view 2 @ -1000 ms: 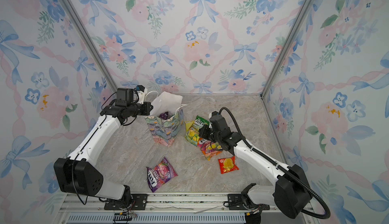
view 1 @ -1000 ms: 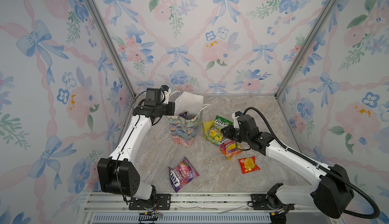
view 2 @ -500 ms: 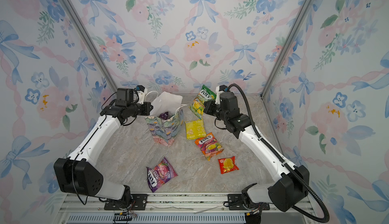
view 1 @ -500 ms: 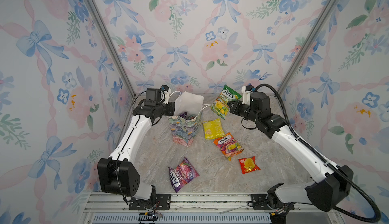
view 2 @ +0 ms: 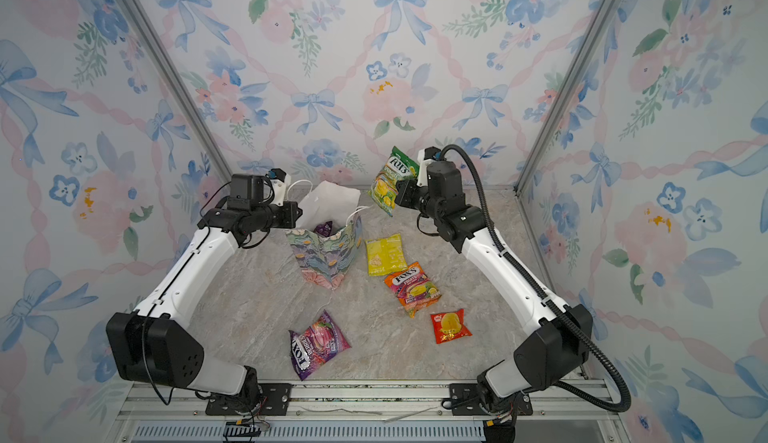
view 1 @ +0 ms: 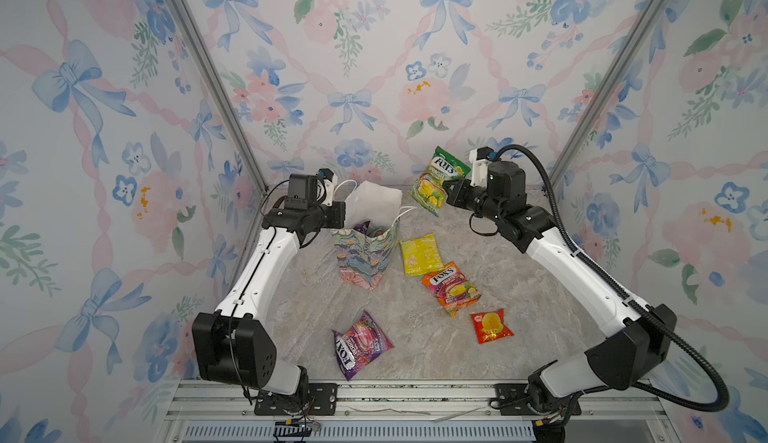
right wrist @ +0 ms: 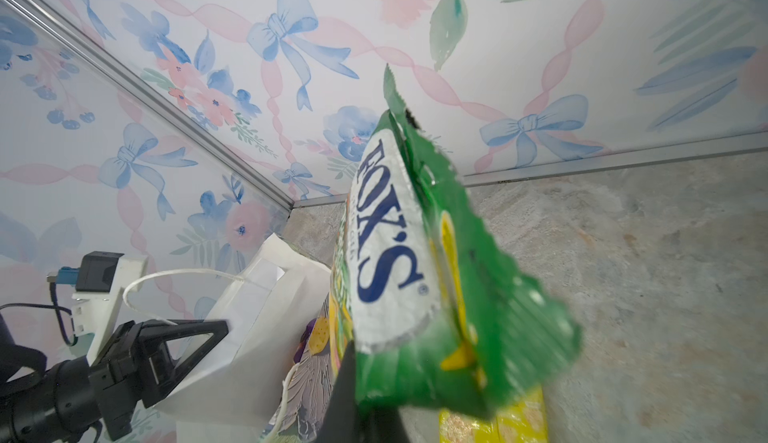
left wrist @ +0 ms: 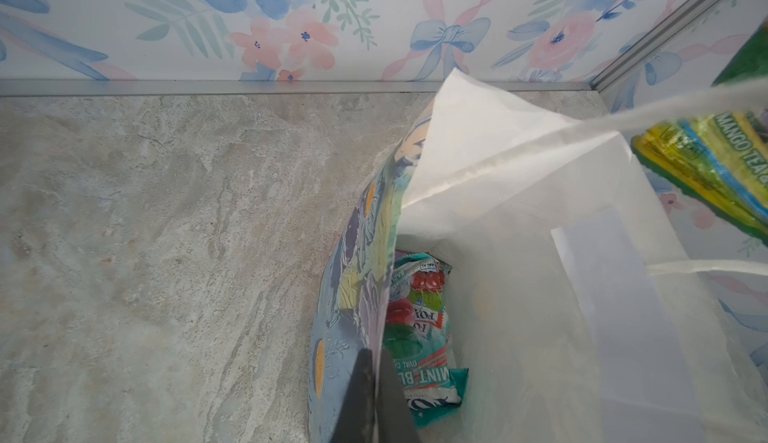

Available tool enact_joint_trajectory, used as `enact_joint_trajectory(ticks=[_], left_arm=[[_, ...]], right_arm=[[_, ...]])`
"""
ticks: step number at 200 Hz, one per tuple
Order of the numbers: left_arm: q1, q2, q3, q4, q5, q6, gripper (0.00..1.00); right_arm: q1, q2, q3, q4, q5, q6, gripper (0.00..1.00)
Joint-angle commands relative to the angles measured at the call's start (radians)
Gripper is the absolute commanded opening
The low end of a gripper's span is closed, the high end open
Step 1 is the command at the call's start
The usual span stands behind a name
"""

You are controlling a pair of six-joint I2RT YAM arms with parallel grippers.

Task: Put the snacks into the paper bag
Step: 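Lift the green spring tea packet with the right gripper toward the bag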

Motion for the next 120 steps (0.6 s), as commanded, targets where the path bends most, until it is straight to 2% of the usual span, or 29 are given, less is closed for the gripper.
enact_joint_trajectory(ticks=[1,53,120], left_arm=[[0.004,0.011,-0.017,-0.029,0.003,0.015,0.0],[0.006,0.01,-0.016,-0.029,0.003,0.015,0.0],[0.004,0.006,-0.017,-0.028,0.003,0.014,0.0]], right_arm=[[-0.012,0.022,0.084,0.02,0.003,-0.028,0.0],[0.0,0.097,0.202,0.021,-0.047,-0.033,0.0],[0.104,0.246,0.402,-0.048,-0.087,-0.078,0.0]])
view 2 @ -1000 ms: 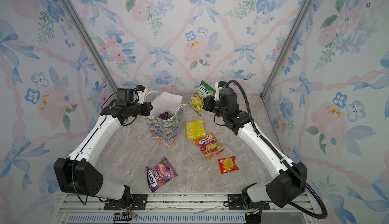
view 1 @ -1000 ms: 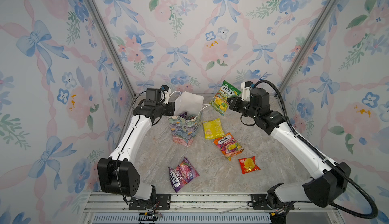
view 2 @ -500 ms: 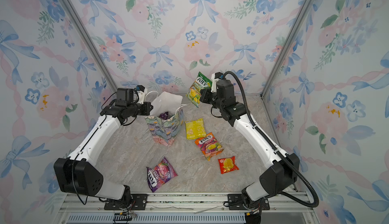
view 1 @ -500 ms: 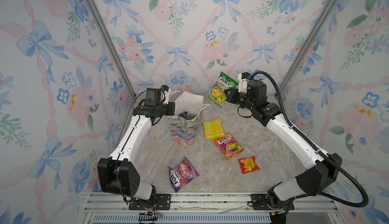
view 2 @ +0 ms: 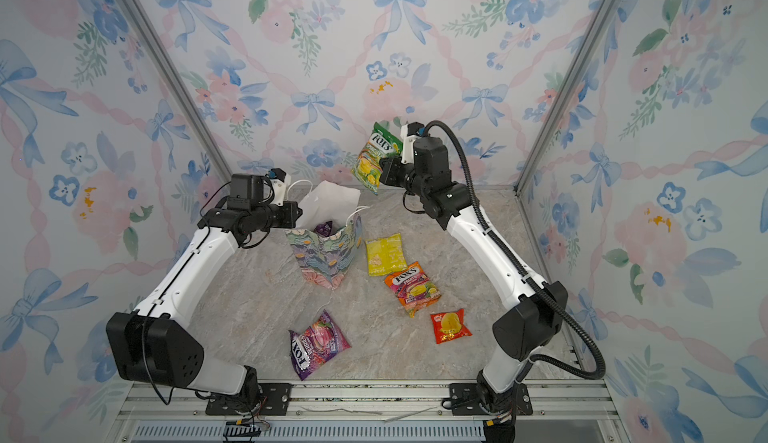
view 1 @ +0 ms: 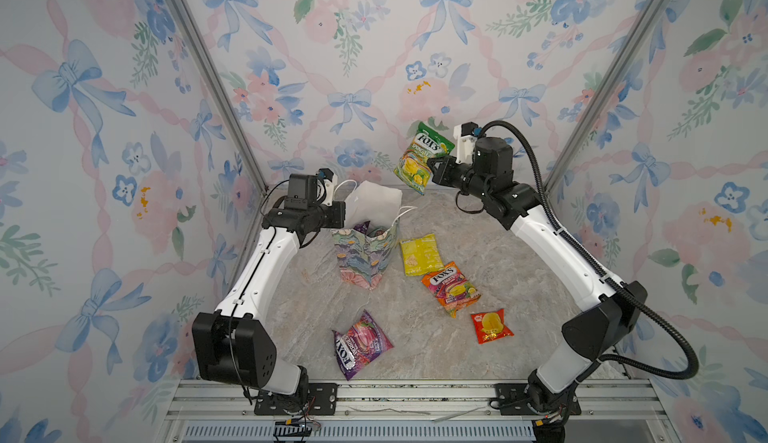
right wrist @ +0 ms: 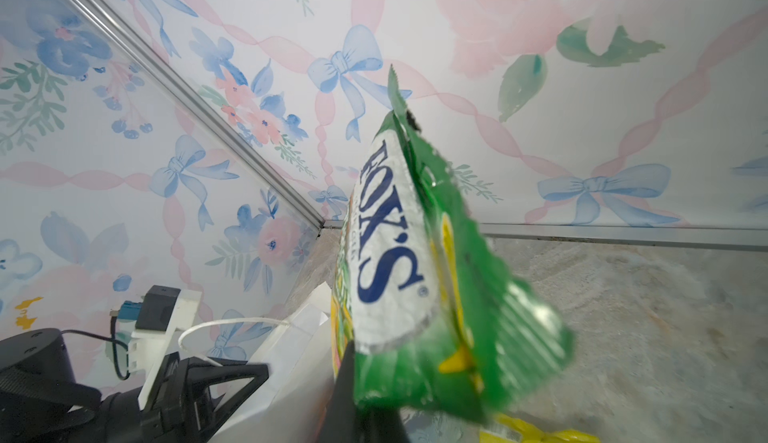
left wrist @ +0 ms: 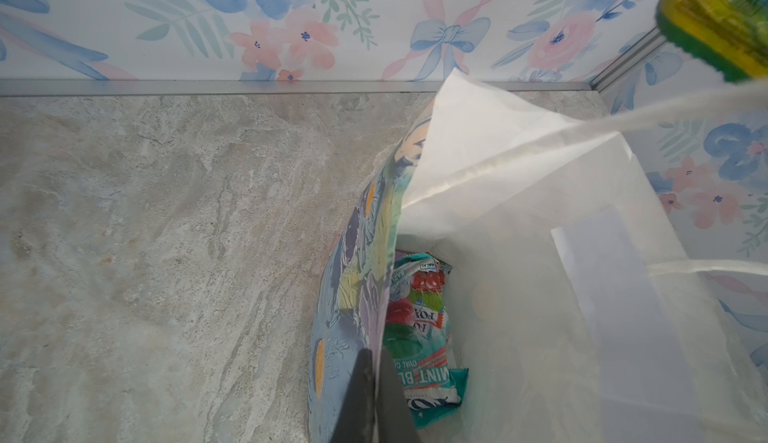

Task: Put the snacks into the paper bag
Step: 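Lift the green spring tea packet with the right gripper toward the bag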

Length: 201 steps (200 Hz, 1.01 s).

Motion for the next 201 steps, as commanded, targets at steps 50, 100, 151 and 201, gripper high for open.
enact_joint_trajectory(ticks=[50,100,151,201], left_arm=[[0.006,0.004,-0.016,-0.029,0.004,0.017,0.0],[0.006,0.003,-0.016,-0.029,0.004,0.015,0.0],[0.006,-0.002,-0.017,-0.029,0.001,0.016,0.0],[0.006,-0.003,-0.015,-0.029,0.003,0.016,0.0]], right_arm=[[0.117,0.094,0.117,-0.048,-0.068,-0.049,0.0],[0.156,0.101,0.08,-0.054,-0.09,-0.05,0.0],[0.186,0.103,0.038,-0.04,-0.117,-0.024,0.0],[0.201,0.077,-0.036,-0.003,-0.141,0.013,0.0]])
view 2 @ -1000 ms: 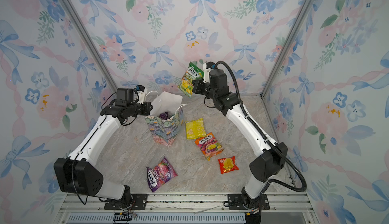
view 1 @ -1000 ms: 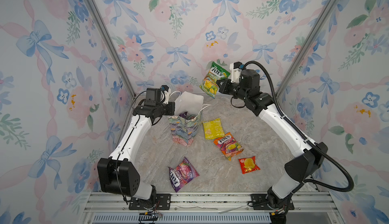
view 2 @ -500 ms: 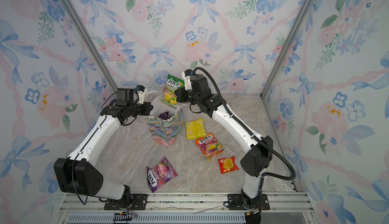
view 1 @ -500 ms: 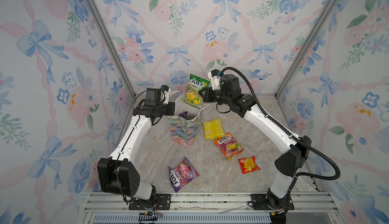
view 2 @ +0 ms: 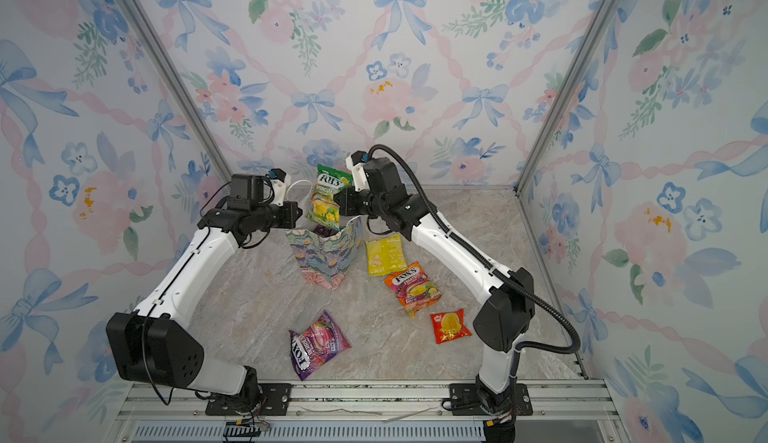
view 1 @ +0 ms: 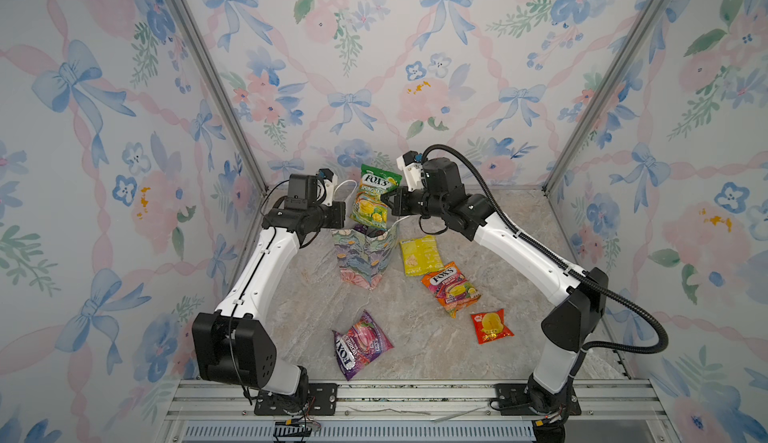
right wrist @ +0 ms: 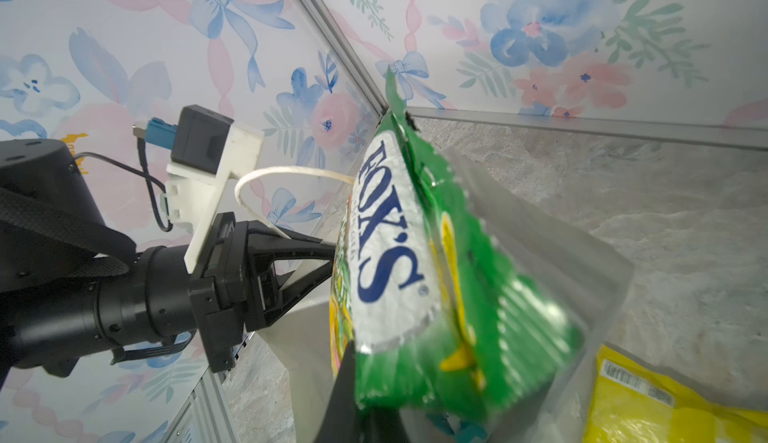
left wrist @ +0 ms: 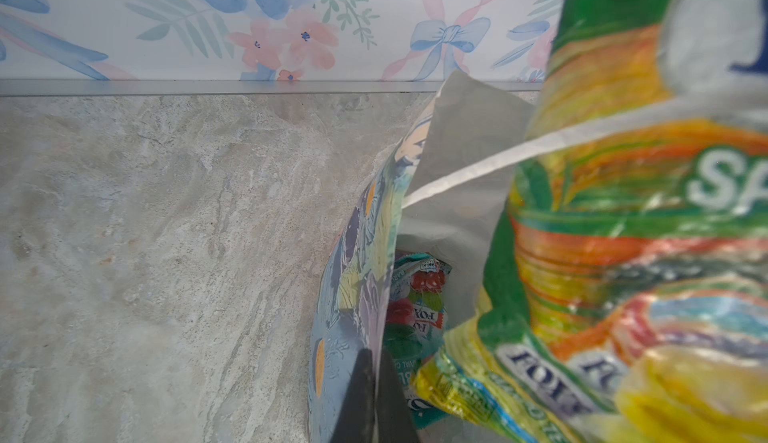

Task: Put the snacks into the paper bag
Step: 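Lift the green spring tea packet with the right gripper toward the bag, then open the right gripper over the bag to drop the green packet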

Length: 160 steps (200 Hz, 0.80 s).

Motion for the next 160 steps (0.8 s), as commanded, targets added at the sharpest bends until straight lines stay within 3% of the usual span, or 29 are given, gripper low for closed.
enact_joint_trajectory(ticks=[1,90,100,119,129,141,160], left_arm=[[0.007,-0.002,-0.015,-0.029,0.003,0.016,0.0],[0.006,-0.005,-0.015,-0.03,0.003,0.016,0.0],[0.006,-0.007,-0.016,-0.029,0.001,0.016,0.0],[0.007,-0.007,-0.017,-0.029,0.0,0.018,0.0],[0.006,-0.007,-0.017,-0.03,0.0,0.018,0.0],[0.006,-0.008,-0.017,-0.03,0.001,0.018,0.0],[0.006,-0.009,-0.017,-0.029,-0.002,0.018,0.0]], right_arm=[[0.01,-0.025,-0.027,0.066,-0.03,0.029,0.0],[0.01,-0.015,-0.072,0.096,-0.047,0.068,0.01],[0.009,-0.017,-0.07,0.094,-0.045,0.068,0.11],[0.001,-0.027,-0.07,0.091,-0.038,0.068,0.47],[-0.005,-0.039,-0.069,0.091,-0.033,0.062,0.61],[-0.014,-0.056,-0.069,0.088,-0.018,0.046,0.72],[-0.027,-0.088,-0.069,0.076,0.014,0.016,0.83]])
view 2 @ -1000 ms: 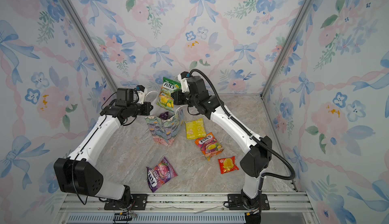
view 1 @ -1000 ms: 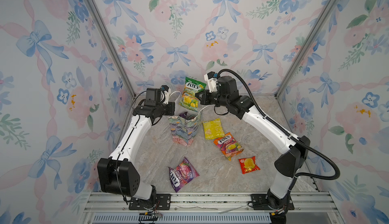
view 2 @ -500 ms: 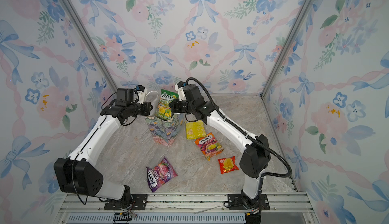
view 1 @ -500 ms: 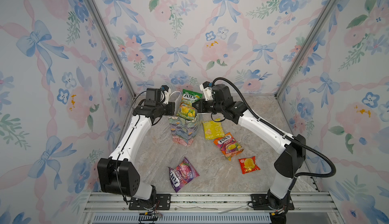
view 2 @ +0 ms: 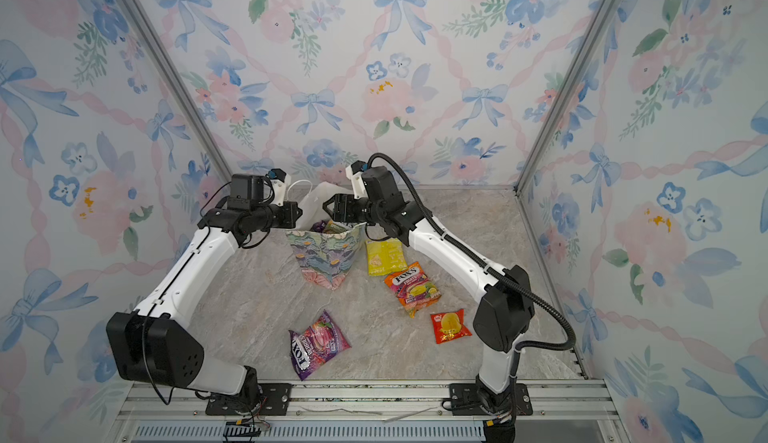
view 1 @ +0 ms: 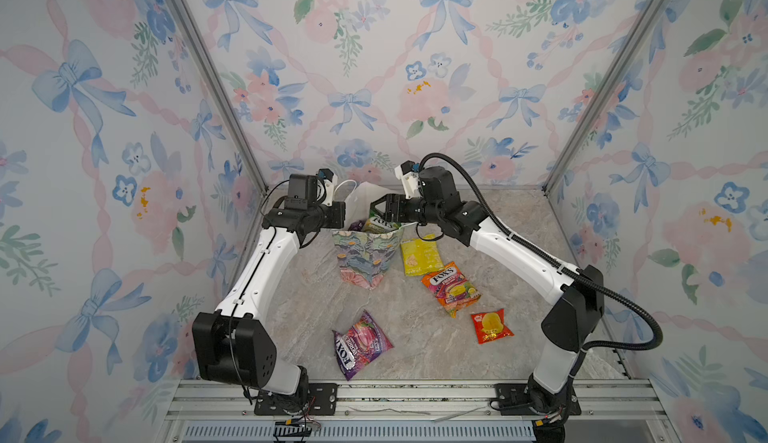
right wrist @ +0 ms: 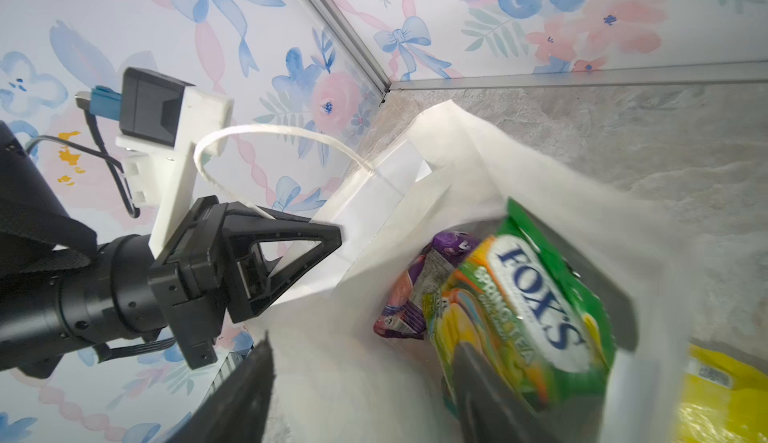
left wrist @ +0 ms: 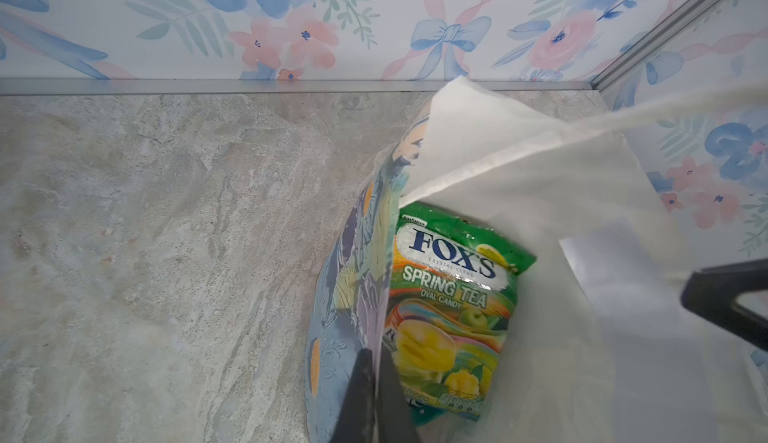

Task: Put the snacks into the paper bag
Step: 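Open the right gripper over the bag to drop the green packet, then move the right gripper down to the purple raspberry & black cherry packet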

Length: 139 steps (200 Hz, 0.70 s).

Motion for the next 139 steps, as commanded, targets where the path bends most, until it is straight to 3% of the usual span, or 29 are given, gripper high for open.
enact_joint_trajectory(ticks=[1,27,35,102,139], left_arm=[[0.006,-0.009,-0.016,-0.029,-0.001,0.018,0.0],[0.006,-0.01,-0.016,-0.03,-0.002,0.018,0.0],[0.006,-0.008,-0.016,-0.029,-0.002,0.018,0.0],[0.006,-0.009,-0.016,-0.029,-0.002,0.018,0.0],[0.006,-0.006,-0.016,-0.029,-0.003,0.018,0.0]], right_arm=[[-0.018,-0.085,0.008,0.008,0.033,-0.04,0.83],[-0.032,-0.14,-0.018,0.024,0.06,-0.068,1.0],[-0.035,-0.153,-0.026,0.03,0.067,-0.078,0.97],[-0.066,-0.207,-0.038,0.018,0.053,-0.084,0.97],[-0.07,-0.291,-0.14,-0.019,0.095,-0.107,0.97]])
